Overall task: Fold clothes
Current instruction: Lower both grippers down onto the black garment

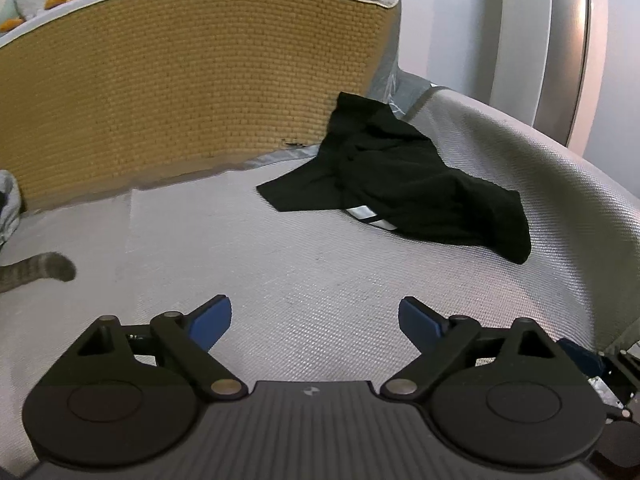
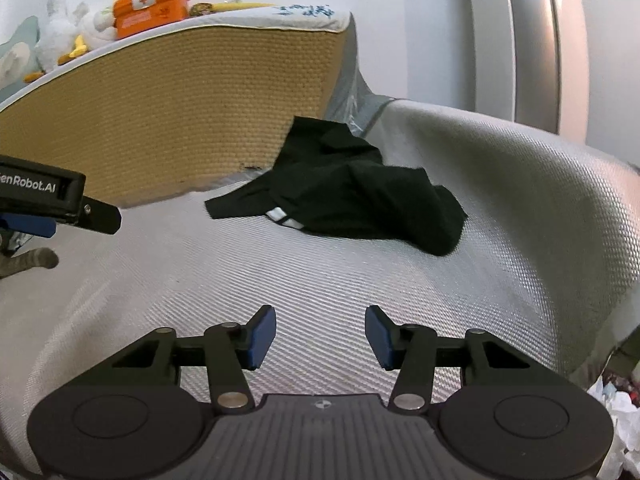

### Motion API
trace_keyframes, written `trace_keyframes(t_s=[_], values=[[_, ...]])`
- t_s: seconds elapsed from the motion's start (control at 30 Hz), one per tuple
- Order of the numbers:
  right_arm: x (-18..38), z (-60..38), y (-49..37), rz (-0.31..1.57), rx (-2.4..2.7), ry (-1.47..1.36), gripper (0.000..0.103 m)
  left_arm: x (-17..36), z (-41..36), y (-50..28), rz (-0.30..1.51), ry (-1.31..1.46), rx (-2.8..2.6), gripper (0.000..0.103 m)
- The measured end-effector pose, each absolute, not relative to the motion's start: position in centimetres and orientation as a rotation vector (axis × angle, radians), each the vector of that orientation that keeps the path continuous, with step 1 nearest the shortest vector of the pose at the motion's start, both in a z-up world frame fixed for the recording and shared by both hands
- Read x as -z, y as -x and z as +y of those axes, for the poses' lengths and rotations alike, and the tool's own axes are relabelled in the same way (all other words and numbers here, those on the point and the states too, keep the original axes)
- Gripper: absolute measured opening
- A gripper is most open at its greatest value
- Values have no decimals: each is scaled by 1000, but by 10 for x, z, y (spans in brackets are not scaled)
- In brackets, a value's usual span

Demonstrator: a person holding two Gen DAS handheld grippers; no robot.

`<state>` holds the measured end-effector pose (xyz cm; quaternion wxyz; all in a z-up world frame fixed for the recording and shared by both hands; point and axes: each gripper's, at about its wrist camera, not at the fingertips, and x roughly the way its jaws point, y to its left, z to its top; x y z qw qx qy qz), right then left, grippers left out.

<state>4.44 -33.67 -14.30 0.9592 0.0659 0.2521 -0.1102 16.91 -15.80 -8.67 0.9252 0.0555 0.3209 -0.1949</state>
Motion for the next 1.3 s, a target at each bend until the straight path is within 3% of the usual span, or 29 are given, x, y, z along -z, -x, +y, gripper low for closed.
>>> trace_keyframes(t_s=[0.27,0.63,0.93,1.13,1.3], values=[[162,-340,-51,531,242,-110,53,103,-186,-195,607,-156,475,80],[178,-345,-56,555,267,-79,53,128,-239,-253,511,-253,581,80],[183,-345,-59,559,265,-66,53,162,-266,-295,577,-337,593,72],[185,-345,-61,567,259,-62,53,171,-282,-304,541,-340,627,63],[185,-346,-63,566,258,-54,53,166,-299,-306,476,-326,727,63]])
